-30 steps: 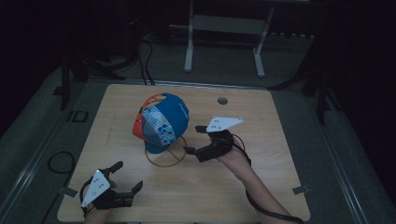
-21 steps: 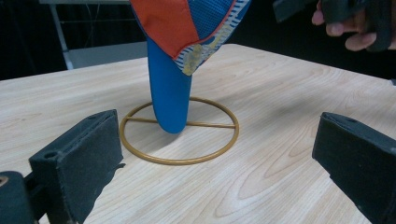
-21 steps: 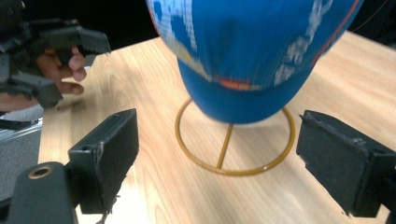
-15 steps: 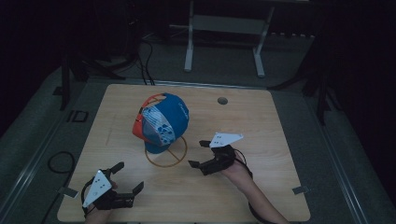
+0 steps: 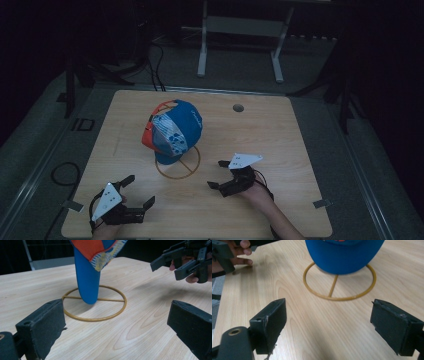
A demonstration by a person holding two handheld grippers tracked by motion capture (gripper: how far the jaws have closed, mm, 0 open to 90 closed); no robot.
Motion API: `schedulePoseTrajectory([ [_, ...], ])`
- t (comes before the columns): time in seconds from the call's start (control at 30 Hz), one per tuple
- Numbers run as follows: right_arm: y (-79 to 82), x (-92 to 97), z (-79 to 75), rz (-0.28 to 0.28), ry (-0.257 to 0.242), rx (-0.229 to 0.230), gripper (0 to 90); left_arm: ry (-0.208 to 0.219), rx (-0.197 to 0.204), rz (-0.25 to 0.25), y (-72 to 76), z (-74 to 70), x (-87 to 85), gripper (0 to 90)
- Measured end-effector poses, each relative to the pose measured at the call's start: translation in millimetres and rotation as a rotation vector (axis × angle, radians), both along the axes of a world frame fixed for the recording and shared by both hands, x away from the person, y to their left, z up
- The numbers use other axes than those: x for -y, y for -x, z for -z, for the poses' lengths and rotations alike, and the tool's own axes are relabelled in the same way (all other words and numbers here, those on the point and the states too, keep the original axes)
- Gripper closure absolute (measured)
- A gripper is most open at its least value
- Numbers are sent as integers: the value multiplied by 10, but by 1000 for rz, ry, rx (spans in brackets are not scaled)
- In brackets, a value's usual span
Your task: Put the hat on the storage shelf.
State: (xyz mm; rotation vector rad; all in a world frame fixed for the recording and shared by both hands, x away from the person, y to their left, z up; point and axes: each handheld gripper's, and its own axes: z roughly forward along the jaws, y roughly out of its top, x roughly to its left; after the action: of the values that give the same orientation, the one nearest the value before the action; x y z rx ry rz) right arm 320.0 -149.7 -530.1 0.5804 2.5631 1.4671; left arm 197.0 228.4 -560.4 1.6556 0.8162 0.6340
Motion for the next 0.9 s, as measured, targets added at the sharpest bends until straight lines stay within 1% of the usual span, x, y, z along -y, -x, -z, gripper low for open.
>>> schedulePoseTrajectory([
  [0.1, 19, 66, 68, 3, 3, -7, 133, -3, -7, 2, -5, 11, -1, 19],
  [0.3, 68, 188, 176, -4, 20, 0, 133, -6, -18, 3, -14, 31, -7, 19],
  [0.4, 84, 246, 211, -1, 24, -16, 133, -13, -23, 4, -20, 36, -9, 19],
  [0.47, 101, 287, 234, 6, 29, -20, 133, -11, -26, 7, -21, 35, -7, 18],
  [0.53, 121, 332, 251, 5, 37, -22, 133, -12, -26, 8, -18, 37, -4, 19],
  [0.7, 179, 477, 271, 15, 24, -10, 136, -11, -28, 8, -17, 36, -12, 19],
  [0.83, 234, 590, 273, 32, 30, -7, 136, -11, -28, 10, -14, 32, -11, 19],
  [0.9, 258, 641, 276, 38, 40, 2, 136, -9, -30, 10, -11, 34, -10, 19],
])
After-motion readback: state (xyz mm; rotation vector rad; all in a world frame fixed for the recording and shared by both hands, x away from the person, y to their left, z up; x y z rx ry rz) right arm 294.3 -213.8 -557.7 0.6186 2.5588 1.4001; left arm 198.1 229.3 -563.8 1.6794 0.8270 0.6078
